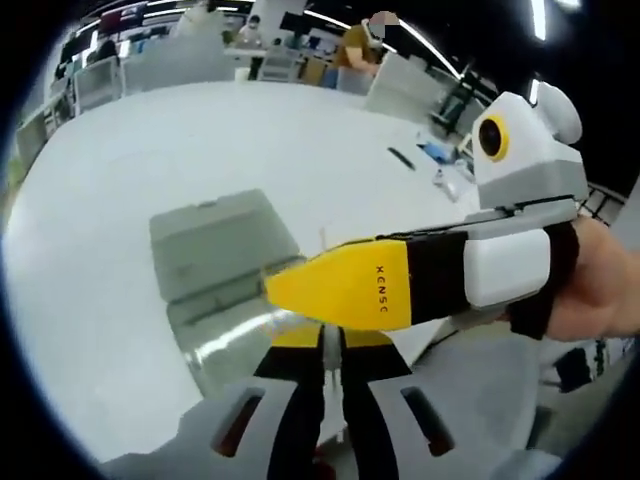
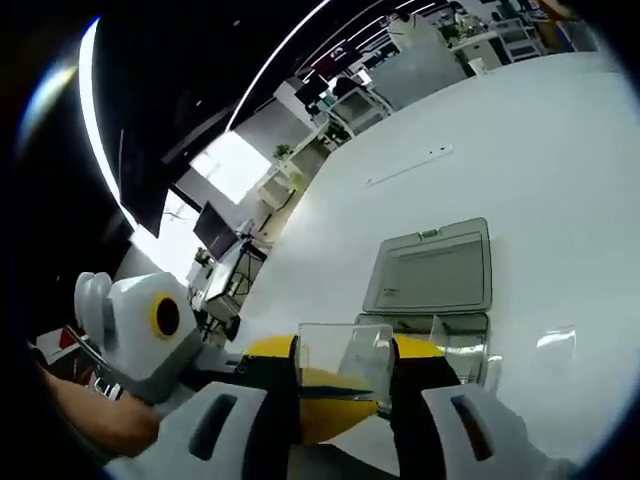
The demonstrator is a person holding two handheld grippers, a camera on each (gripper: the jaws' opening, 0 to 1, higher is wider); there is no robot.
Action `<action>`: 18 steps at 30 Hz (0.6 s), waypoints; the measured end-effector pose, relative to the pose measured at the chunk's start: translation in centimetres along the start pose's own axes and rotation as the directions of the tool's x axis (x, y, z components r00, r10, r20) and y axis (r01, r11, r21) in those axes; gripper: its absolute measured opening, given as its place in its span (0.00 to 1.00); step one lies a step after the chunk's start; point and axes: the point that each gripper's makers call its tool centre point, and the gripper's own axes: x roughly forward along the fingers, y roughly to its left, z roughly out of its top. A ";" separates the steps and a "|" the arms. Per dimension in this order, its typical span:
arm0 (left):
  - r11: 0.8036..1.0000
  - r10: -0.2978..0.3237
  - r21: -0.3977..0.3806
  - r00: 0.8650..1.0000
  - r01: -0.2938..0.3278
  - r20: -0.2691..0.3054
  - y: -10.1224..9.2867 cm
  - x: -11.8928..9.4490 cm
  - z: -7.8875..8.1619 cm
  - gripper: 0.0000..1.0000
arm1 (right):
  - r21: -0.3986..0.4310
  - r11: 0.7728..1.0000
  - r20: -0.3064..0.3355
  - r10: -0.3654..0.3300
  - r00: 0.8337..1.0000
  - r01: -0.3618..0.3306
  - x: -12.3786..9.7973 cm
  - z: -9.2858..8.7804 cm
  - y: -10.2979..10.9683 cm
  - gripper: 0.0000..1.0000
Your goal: Insert the divider into the dual guide fixture by aligning both edges with the guide slots and pushing it downward to the bottom, including one-sided entry, uneven engagement, binding, and posture correction.
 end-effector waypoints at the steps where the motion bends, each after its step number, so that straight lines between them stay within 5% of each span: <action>1: 1.000 -0.004 -0.003 1.000 0.004 -0.005 0.1 -0.1 0.0 0.01 | 0.000 1.000 -0.004 0.004 1.000 -0.004 0.0 -0.1 0.0 0.32; 18: 0.996 -0.075 -0.044 0.996 0.073 -0.045 0.6 -1.0 0.1 0.01 | 0.043 0.996 0.013 0.080 0.997 -0.081 -0.5 0.5 0.8 0.32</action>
